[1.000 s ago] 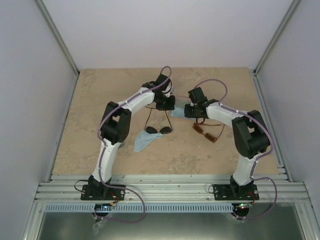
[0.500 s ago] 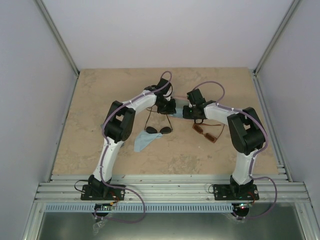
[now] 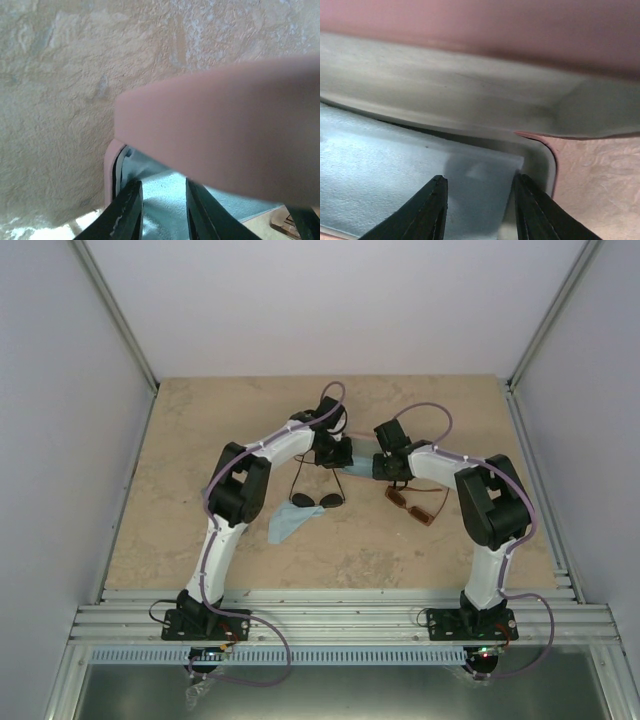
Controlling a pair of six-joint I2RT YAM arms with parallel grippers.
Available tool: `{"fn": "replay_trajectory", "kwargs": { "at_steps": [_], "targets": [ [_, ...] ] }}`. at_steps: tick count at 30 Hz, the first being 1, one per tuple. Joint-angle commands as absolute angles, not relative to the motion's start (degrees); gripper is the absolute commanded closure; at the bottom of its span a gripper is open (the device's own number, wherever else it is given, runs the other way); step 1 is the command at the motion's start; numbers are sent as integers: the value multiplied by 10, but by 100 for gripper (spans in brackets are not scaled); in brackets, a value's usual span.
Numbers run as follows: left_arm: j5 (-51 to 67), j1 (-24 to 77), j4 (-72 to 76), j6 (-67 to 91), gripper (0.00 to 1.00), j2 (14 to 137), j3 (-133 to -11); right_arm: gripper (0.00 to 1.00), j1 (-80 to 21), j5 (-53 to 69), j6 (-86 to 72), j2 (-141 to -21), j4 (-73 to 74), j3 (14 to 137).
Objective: Organize the sunglasses
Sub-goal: Place the glasses cleaning cloth in the sunglasses case.
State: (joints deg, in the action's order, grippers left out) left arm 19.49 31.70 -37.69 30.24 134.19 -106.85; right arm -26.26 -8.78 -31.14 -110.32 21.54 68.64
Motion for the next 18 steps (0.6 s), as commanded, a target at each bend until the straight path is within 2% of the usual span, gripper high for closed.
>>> {"fn": "replay_trajectory", "kwargs": {
  "at_steps": [1, 3, 9, 13, 18],
  "targets": [
    [193, 313, -395, 298, 73, 1322, -1052, 62, -259, -116, -308, -1109, 236, 704],
    [208, 314, -386, 296, 75, 1312, -1048, 65, -261, -103, -297, -1096, 228, 703],
    [238, 314, -365, 291, 90, 1296, -1038, 75, -267, -8, -264, -1085, 193, 703],
    [246, 314, -366, 289, 91, 1305, -1032, 83, -267, 26, -267, -1119, 188, 715],
    [231, 316, -378, 283, 89, 1312, -1029, 84, -267, 21, -273, -1142, 187, 714]
  ]
}}
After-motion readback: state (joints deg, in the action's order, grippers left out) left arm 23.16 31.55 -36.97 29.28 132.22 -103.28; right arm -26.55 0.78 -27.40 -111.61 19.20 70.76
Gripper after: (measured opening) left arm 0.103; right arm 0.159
